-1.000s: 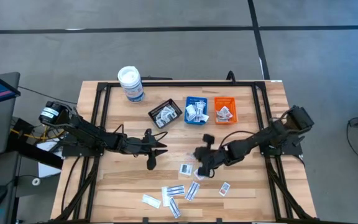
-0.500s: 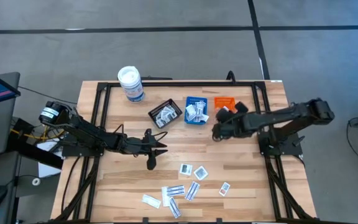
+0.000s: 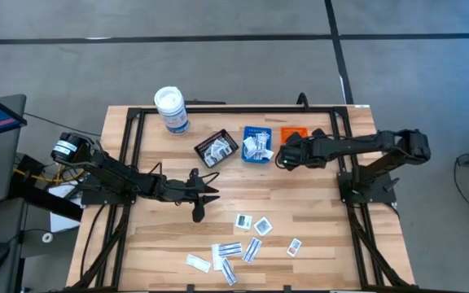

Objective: Pick & Place First Aid Supplies
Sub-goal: Put the black towelette pack into the black bin

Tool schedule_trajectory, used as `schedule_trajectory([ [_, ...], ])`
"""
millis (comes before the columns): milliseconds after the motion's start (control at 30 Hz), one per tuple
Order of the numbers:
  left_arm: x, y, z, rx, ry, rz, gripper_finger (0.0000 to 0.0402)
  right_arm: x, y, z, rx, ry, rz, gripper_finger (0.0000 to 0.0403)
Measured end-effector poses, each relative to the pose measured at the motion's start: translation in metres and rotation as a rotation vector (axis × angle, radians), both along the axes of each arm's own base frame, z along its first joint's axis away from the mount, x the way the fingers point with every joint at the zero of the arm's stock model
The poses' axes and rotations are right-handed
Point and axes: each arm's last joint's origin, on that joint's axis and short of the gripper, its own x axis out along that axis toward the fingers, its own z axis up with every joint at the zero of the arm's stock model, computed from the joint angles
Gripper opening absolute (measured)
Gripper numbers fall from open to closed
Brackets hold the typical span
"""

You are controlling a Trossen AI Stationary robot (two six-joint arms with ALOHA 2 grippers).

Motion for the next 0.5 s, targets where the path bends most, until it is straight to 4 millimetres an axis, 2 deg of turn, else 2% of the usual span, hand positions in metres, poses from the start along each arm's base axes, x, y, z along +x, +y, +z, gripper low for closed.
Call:
schedule_trajectory([
  [133, 0.000, 0.000, 0.000, 0.000, 0.000, 0.000, 0.0101, 0.003, 0.000, -0.002, 0.006, -0.011, 0.007, 0.0075],
  [267, 0.000, 0.000, 0.000, -0.005, 0.000, 0.001, 0.0101, 0.009, 0.007, -0.003, 0.083, -0.070, 0.047, 0.0090],
  [500, 0.000, -0.010, -0.005, -0.027, 0.021, -0.131, 0.0101, 0.012, 0.042, 0.004, 0.117, -0.102, 0.223, 0.0092],
])
